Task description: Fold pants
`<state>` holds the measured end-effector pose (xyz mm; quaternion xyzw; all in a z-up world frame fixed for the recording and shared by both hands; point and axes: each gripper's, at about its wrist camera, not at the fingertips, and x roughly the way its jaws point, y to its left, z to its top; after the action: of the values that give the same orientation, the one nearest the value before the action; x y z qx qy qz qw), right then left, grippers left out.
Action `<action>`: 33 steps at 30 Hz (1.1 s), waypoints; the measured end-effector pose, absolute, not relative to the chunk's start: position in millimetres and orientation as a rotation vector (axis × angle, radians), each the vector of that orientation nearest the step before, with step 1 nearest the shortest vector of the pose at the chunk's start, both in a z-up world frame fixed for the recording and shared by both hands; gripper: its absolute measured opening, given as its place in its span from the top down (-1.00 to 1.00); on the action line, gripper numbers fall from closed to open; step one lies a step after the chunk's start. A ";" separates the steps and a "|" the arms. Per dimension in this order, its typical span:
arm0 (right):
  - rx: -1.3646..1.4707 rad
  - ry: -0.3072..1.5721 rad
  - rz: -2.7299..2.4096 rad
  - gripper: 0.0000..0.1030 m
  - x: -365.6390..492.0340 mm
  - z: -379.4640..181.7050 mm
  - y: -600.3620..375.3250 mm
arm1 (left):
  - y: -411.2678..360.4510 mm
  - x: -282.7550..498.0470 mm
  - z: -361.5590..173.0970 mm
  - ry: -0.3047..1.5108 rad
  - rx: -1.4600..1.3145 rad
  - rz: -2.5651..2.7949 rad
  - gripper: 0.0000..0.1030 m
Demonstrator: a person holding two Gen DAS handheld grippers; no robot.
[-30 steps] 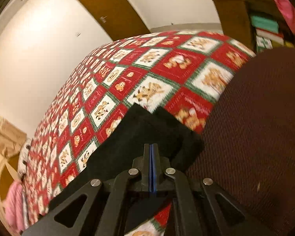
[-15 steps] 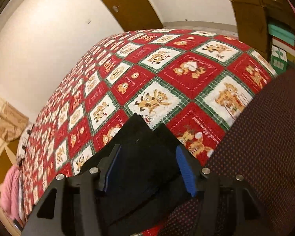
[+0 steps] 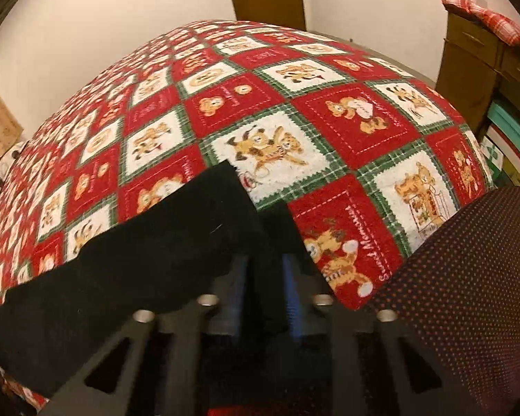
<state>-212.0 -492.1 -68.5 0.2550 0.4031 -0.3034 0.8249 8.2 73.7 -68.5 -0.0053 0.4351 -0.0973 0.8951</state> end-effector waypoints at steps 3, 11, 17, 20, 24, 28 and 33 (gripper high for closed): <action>0.534 0.829 -0.631 0.86 -217.4 -59.1 -485.7 | 74.3 8.5 -68.7 0.902 -0.012 -0.202 -0.80; 0.519 0.763 -0.659 0.87 -230.6 -21.5 -459.5 | 74.5 8.6 -69.3 0.905 -0.018 -0.201 -0.80; 0.431 0.791 -0.709 0.87 -240.2 10.6 -443.9 | 74.7 9.1 -68.6 0.910 -0.025 -0.210 -0.81; 0.398 0.880 -0.758 0.87 -238.5 -2.0 -453.1 | 73.8 9.3 -68.6 0.912 -0.021 -0.222 -0.86; 0.406 0.969 -0.780 0.87 -234.2 -46.9 -473.2 | 70.7 9.6 -68.6 0.917 -0.006 -0.232 -0.92; 0.387 0.974 -0.783 0.68 -229.7 -52.9 -473.3 | 69.1 9.3 -68.4 0.922 0.008 -0.240 -0.95; 0.241 0.941 -0.944 0.16 -231.6 -25.7 -454.8 | 68.1 9.1 -67.3 0.922 0.021 -0.241 -0.95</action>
<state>-231.6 -454.8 -25.8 0.1115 0.4352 -0.4366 0.7794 9.1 68.1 -67.3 0.0100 0.4439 -0.1160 0.8885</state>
